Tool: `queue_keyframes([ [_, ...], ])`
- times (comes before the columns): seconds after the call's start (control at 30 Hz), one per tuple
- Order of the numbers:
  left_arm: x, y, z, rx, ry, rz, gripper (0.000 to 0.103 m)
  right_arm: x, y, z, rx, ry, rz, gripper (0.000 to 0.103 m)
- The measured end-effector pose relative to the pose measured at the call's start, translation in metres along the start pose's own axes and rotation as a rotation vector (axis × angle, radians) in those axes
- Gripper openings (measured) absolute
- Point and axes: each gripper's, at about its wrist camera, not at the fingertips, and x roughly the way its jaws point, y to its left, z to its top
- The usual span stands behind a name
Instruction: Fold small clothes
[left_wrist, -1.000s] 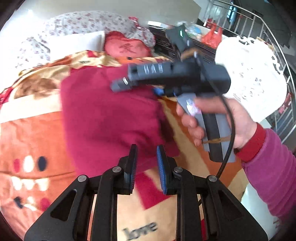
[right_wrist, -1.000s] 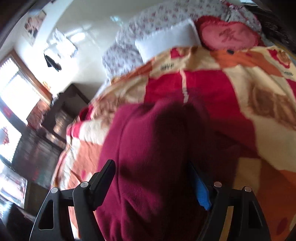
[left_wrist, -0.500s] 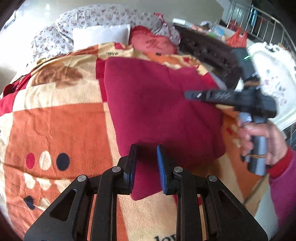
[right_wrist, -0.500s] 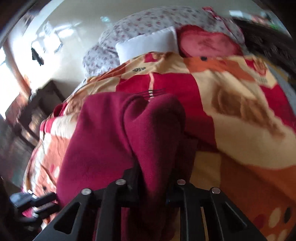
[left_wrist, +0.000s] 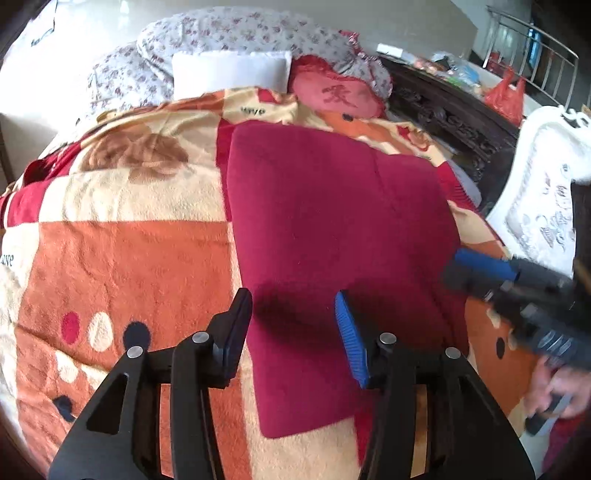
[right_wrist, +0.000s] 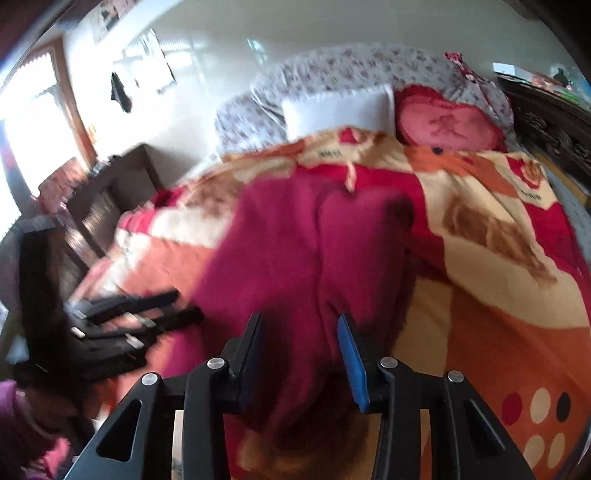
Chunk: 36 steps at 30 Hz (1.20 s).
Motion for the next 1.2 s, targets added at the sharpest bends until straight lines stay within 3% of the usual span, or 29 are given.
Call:
queue_keyframes([
  [0.1,0.009,-0.002,0.0,-0.001,0.018,0.015,0.053,0.025,-0.01,-0.016,-0.015,0.071,-0.104,0.039],
  [0.37,0.01,0.005,0.005,-0.009,0.034,-0.009,0.056,0.001,-0.019,-0.01,0.063,0.01,-0.042,0.041],
  [0.43,0.007,0.012,0.009,-0.031,0.025,-0.033,0.056,-0.004,-0.02,-0.004,0.078,-0.012,-0.042,0.063],
  [0.5,0.007,0.02,0.014,-0.062,0.028,-0.071,0.062,-0.005,-0.023,0.002,0.105,-0.037,-0.051,0.076],
  [0.57,0.01,0.029,0.017,-0.103,0.032,-0.105,0.072,0.001,-0.029,0.006,0.139,-0.042,-0.037,0.076],
  [0.7,0.022,0.036,0.02,-0.138,0.05,-0.142,0.072,0.033,-0.046,0.015,0.218,0.022,0.007,0.077],
  [0.77,0.032,0.037,0.021,-0.146,0.066,-0.17,0.072,0.048,-0.058,0.014,0.268,0.039,0.067,0.081],
  [0.83,0.041,0.037,0.021,-0.152,0.081,-0.193,0.075,0.055,-0.065,0.013,0.295,0.037,0.072,0.093],
  [1.0,0.059,0.037,0.022,-0.185,0.103,-0.245,0.08,0.071,-0.074,0.011,0.335,0.033,0.165,0.093],
  [1.1,0.068,0.037,0.022,-0.218,0.118,-0.28,0.081,0.077,-0.069,0.014,0.325,0.031,0.17,0.094],
  [1.17,0.068,0.036,0.021,-0.223,0.11,-0.286,0.079,0.075,-0.065,0.014,0.325,0.025,0.16,0.086],
  [1.2,0.066,0.035,0.02,-0.22,0.107,-0.286,0.076,0.072,-0.064,0.016,0.322,0.018,0.152,0.077],
])
